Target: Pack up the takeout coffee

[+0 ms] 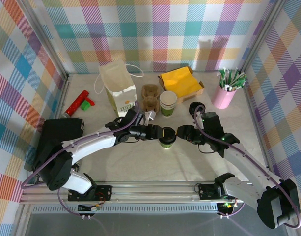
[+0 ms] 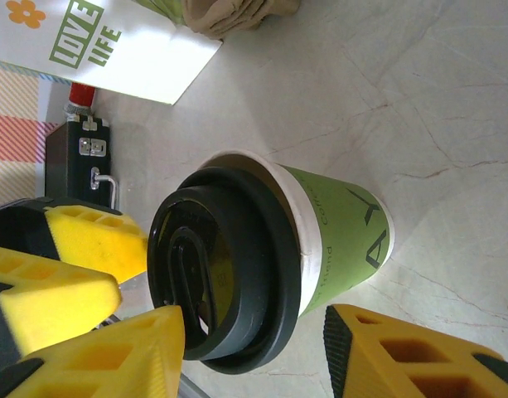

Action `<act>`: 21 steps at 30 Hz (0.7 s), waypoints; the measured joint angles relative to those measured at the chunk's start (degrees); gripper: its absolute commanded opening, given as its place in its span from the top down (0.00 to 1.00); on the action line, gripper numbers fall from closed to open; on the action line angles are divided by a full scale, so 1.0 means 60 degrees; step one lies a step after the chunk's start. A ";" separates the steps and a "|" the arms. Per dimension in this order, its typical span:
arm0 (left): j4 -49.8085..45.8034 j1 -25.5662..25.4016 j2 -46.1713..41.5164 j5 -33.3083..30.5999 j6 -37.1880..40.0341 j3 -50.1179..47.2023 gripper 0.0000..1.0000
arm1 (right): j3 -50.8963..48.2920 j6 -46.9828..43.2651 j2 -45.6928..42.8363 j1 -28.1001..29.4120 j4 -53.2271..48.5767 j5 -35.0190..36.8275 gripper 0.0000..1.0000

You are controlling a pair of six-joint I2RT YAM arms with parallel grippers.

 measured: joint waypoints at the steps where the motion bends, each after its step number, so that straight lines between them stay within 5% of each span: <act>1: 0.0040 -0.0015 0.0047 0.0000 -0.0029 -0.0004 0.57 | 0.0000 -0.0011 0.0040 0.0000 0.0007 0.0000 0.50; 21: -0.0138 -0.0080 0.0189 -0.0251 -0.0058 0.0481 0.49 | 0.0000 -0.0033 0.0561 0.0000 0.0401 -0.0036 0.51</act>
